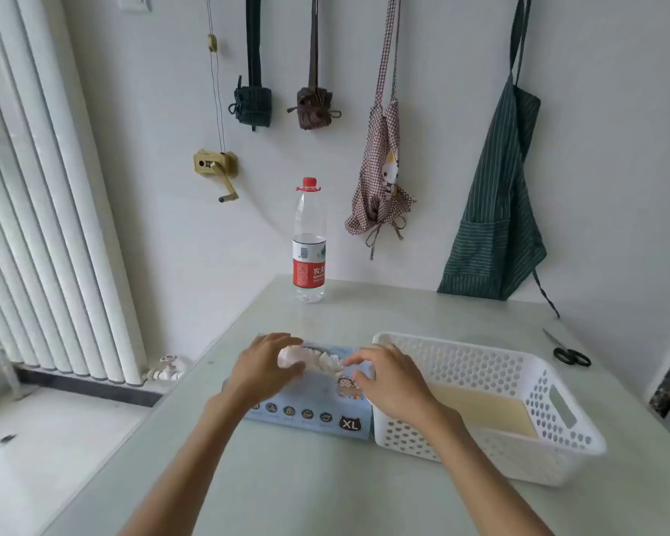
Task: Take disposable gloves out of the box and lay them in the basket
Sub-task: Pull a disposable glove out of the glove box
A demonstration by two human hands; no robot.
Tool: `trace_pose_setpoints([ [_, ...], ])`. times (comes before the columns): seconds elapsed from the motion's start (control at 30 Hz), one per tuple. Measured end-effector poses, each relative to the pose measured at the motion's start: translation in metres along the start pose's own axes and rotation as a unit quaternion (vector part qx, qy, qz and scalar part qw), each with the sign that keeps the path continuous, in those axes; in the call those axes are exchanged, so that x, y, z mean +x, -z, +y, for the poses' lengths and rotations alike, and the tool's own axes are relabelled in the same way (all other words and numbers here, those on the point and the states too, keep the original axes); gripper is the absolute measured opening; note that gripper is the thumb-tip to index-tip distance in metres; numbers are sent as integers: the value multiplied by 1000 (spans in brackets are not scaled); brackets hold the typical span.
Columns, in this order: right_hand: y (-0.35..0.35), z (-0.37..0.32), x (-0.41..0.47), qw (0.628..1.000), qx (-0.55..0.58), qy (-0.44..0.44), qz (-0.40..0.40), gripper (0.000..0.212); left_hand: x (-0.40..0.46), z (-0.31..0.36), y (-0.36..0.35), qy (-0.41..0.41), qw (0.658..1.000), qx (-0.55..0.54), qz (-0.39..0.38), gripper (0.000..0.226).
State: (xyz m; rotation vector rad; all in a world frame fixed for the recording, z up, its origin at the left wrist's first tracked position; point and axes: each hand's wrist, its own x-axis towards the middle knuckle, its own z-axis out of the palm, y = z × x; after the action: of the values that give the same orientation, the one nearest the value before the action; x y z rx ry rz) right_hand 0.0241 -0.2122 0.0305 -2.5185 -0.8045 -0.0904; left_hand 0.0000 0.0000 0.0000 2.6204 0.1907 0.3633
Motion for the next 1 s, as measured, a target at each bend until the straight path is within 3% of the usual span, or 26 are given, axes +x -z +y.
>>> trace_pose_setpoints([
  [0.1,-15,6,27,999,-44,20,2,28,18,-15,-8,10,995,46,-92,105],
  [0.17,-20,6,38,997,-73,25,-5,30,26,-23,-7,29,993,39,-112,123],
  [0.3,-31,4,61,996,-85,29,12,29,35,-27,-3,38,990,71,-116,111],
  [0.4,-36,1,71,996,-79,22,30,25,31,-22,-8,38,991,110,-71,104],
  [0.5,-42,2,74,996,-65,18,50,14,27,-20,-8,21,992,116,-51,108],
  [0.7,-48,11,74,997,-10,2,70,10,35,-16,-3,-7,994,45,-102,89],
  [0.87,-43,17,75,989,107,-29,93,7,37,-24,-11,-4,993,-31,-112,84],
  [1.0,-31,11,73,965,216,1,148,9,39,-27,-12,-6,993,-38,-112,100],
])
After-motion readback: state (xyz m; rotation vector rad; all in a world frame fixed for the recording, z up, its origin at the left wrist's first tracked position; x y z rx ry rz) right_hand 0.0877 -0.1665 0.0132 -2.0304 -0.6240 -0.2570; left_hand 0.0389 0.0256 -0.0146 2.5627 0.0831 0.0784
